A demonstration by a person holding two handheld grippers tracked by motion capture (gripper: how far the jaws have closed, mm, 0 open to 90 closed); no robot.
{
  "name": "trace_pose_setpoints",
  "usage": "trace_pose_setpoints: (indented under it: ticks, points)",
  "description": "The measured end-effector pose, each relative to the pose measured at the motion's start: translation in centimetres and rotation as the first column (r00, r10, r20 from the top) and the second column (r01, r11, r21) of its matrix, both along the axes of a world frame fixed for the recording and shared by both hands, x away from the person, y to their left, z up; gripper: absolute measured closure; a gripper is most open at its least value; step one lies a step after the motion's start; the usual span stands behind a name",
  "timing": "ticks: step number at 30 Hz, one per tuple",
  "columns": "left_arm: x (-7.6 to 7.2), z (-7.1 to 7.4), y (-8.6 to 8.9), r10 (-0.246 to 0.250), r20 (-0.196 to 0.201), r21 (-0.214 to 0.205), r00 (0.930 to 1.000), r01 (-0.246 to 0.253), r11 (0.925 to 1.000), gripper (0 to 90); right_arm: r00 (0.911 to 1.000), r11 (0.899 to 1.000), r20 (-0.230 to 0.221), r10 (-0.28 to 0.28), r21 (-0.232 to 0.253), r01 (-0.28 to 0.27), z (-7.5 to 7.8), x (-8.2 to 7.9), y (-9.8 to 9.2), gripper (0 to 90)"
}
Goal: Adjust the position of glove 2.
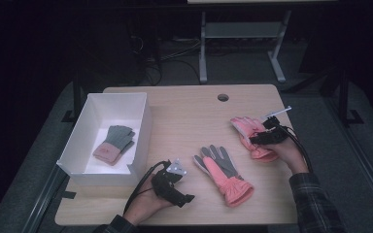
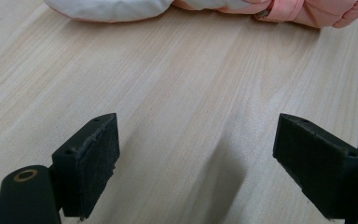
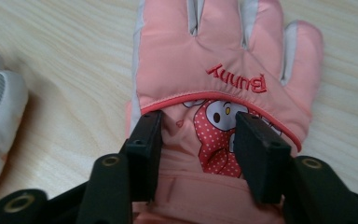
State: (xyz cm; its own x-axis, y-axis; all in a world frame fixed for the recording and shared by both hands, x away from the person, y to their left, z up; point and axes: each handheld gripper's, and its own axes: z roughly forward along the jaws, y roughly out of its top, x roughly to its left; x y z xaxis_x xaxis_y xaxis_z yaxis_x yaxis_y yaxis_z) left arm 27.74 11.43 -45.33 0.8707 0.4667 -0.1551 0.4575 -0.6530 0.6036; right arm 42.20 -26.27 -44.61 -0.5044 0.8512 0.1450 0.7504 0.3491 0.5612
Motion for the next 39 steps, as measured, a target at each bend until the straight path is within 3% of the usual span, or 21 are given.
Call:
trace_pose_setpoints:
  ticks: [4,9,12,18,25,39]
  points:
    - [0.0,-0.1,0.0,-0.01,0.0,0.015,1.0,0.01,0.9998,14.0,0.9999,1.0,0.006,0.011,-0.016,-0.011,-0.2,0.1,0.2,66.1]
    - [0.0,-0.1,0.0,0.001,0.0,0.005,1.0,-0.001,1.0,14.0,0.9998,1.0,0.017,0.011,0.006,-0.012,-0.1,-0.1,-0.2,82.9]
    - [0.1,-0.1,0.0,-0.003,0.002,0.013,1.0,0.003,0.9999,14.0,0.9998,1.0,0.019,0.004,0.031,-0.004,-0.1,-0.1,-0.5,86.1]
    - [0.1,-0.1,0.1,-0.003,0.002,0.014,1.0,0.003,0.9999,14.0,0.9998,0.995,0.018,0.007,0.098,-0.009,0.5,-0.3,-1.4,87.7]
    - [0.2,0.0,0.2,0.003,0.003,0.012,1.0,-0.003,0.9999,14.0,0.9987,0.992,0.039,0.031,0.117,-0.036,1.9,-1.1,-1.4,87.6]
    - [0.2,0.2,0.5,0.004,0.015,0.013,0.9999,-0.005,0.9999,14.0,0.9949,0.98,0.068,0.075,0.179,-0.086,6.1,-5.8,-0.7,87.6]
